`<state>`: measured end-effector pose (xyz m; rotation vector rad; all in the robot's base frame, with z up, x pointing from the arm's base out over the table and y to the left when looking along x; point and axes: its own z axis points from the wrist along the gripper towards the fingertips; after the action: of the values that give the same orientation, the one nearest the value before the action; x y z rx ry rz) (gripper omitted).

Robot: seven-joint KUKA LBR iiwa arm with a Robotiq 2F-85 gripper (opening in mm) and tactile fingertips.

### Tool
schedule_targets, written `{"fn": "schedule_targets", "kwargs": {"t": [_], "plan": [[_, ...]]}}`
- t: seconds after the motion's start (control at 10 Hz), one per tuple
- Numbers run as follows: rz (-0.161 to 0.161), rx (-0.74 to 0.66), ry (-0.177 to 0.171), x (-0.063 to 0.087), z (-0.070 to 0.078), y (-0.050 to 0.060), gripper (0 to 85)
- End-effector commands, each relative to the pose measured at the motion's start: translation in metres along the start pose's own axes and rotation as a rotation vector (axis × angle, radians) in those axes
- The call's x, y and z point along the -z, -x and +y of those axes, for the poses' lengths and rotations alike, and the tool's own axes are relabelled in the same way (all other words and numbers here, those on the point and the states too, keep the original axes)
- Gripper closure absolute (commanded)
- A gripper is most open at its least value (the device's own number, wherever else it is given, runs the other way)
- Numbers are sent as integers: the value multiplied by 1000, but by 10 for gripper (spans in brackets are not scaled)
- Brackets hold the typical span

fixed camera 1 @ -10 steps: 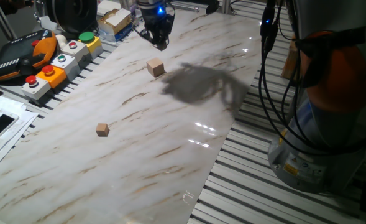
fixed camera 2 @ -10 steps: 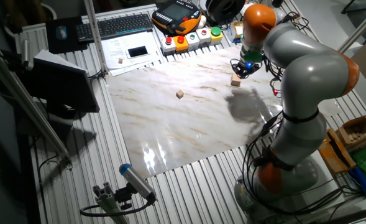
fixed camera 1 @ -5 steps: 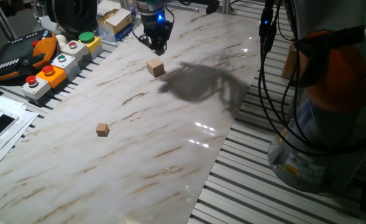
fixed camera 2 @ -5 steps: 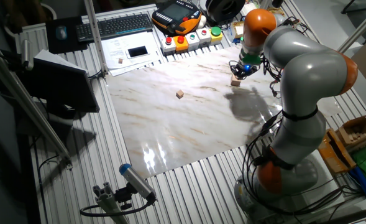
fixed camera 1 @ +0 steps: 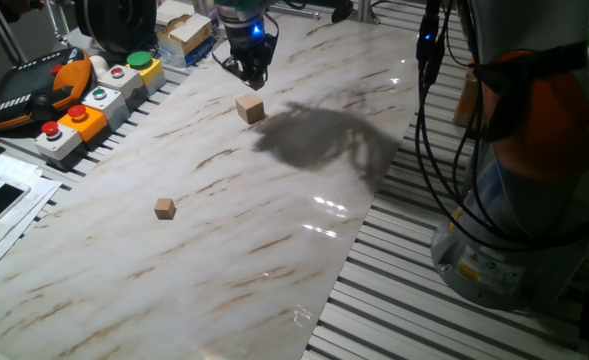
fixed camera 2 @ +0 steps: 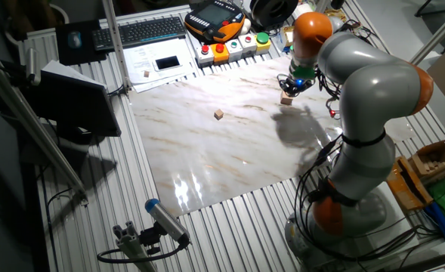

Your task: Pick up the small block on the left and move it to the right

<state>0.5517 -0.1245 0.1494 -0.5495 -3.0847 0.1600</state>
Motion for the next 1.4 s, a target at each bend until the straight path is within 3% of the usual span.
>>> {"fn": "schedule_targets", "kwargs": {"t": [0.0,0.1,0.4,0.9,1.0,1.3], "plan": [[-3,7,-1,0,0,0,843],[-15,24,4,0,0,0,843],[1,29,91,0,0,0,843],[7,3,61,-13,-1,20,820],[3,14,44,-15,0,22,753],[-10,-30,55,-23,3,29,417]]}}
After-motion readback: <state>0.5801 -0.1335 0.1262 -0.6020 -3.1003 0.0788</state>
